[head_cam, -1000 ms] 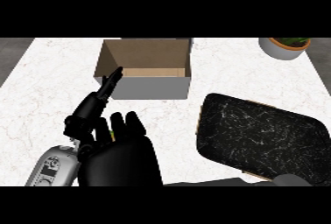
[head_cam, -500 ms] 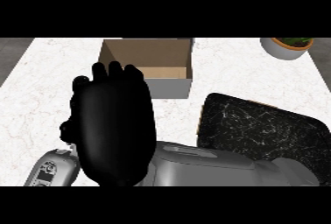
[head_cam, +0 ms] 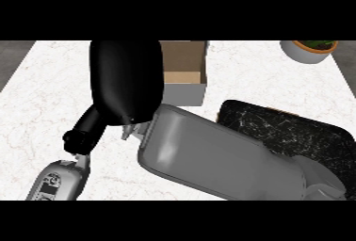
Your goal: Pick the lemon from the tray and place it in the cardboard box
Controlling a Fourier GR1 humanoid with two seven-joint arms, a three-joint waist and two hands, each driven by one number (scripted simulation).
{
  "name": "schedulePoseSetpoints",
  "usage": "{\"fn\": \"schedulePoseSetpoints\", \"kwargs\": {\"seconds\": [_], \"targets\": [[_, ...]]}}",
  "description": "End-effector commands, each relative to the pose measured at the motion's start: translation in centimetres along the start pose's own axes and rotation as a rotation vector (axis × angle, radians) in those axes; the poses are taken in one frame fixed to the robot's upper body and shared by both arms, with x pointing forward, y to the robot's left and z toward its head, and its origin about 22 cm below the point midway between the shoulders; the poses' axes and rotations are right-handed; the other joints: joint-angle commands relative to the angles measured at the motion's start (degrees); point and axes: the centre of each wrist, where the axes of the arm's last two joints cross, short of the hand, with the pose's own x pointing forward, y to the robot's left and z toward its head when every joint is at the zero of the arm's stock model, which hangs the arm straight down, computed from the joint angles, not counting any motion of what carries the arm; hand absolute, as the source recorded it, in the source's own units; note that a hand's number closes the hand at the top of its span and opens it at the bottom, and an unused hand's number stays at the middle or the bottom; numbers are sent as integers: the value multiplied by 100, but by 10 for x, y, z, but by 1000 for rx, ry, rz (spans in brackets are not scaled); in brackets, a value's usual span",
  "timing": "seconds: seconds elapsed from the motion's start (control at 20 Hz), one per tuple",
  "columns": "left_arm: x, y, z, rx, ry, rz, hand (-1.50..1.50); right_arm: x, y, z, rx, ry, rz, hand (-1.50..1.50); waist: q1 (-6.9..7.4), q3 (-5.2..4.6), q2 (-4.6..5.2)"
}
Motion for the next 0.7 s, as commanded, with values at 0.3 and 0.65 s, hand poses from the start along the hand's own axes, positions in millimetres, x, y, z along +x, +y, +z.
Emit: {"fn": "schedulePoseSetpoints", "kwargs": {"seconds": [0.3,0.65], "targets": [[2,-7,-8,-35,79,40,0,-33,57,-35,45,141,65,150,29,-20,66],[-12,-23,-3,-37,53,28,0,-71,84,-43,138,338,-80,-150,150,-21,127]]}}
